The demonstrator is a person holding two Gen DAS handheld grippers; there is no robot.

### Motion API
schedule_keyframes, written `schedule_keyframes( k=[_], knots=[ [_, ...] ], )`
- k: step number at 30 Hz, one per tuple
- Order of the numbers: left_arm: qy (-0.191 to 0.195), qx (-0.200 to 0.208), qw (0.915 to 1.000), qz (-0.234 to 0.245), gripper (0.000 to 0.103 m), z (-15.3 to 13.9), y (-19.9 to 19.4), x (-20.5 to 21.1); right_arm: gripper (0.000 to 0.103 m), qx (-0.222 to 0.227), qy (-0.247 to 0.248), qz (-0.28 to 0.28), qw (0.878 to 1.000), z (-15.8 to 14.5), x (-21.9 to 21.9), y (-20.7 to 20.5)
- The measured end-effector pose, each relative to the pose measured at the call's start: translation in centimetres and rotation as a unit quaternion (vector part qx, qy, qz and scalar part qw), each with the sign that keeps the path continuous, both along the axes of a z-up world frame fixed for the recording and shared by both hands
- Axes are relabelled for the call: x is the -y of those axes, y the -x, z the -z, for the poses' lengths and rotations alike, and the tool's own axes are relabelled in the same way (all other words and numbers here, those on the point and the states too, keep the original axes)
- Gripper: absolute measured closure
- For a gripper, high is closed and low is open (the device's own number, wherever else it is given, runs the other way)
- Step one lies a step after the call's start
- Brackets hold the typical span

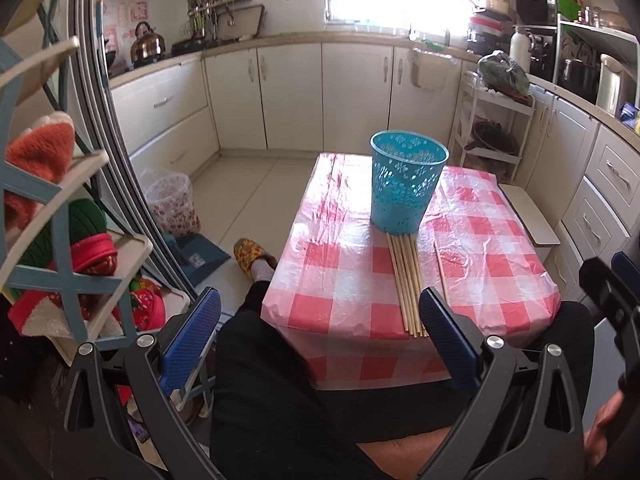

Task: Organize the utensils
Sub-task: 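Grasp one wooden chopstick from the table with the left gripper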

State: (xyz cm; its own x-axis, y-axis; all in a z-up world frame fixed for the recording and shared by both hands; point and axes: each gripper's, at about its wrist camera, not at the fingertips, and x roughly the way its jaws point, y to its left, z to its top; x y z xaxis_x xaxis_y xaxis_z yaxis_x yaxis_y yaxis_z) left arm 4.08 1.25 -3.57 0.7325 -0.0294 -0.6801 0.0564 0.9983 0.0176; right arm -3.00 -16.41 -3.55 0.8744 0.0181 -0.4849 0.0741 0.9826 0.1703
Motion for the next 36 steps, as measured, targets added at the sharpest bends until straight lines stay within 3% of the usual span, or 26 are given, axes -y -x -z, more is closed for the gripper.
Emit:
schedule_keyframes(
  k=[3, 8, 9, 11, 15, 24, 26, 36],
  knots=[
    [0.003, -0.021, 0.9998, -0.005, 0.008, 1.4, -1.8, -0.2, 0.006, -0.043, 0.007, 0.004, 0.999, 2.3, 1.1, -3.2],
    [0.002, -0.050, 0.9987, -0.002, 0.008, 3.7, -4.4, 0.3, 0.007, -0.137, 0.004, -0.015, 0.990, 8.5, 2.7, -9.4],
    [0.002, -0.056, 0.9984, -0.001, 0.008, 4.2, -4.9, 0.4, 0.010, -0.154, 0.004, -0.018, 0.988, 9.7, 2.8, -10.6],
    [0.003, -0.065, 0.9979, 0.000, 0.008, 4.9, -5.9, 0.6, 0.031, -0.188, -0.005, -0.026, 0.982, 12.0, 3.2, -12.7],
    [0.007, -0.081, 0.9967, 0.004, 0.008, 6.5, -8.3, 1.4, 0.046, -0.219, 0.000, -0.034, 0.975, 14.7, 3.2, -15.9],
    [0.016, -0.128, 0.9913, 0.026, 0.008, 10.5, -14.3, 4.4, 0.081, -0.234, 0.019, -0.044, 0.971, 17.0, 3.2, -19.5],
    [0.013, -0.134, 0.9906, 0.028, 0.008, 11.6, -15.7, 5.0, 0.093, -0.232, 0.021, -0.047, 0.971, 17.2, 3.4, -20.0],
    [-0.013, -0.159, 0.9867, 0.032, 0.010, 16.3, -22.0, 9.1, 0.095, -0.205, 0.015, -0.065, 0.976, 17.4, 5.7, -20.4]
  ],
)
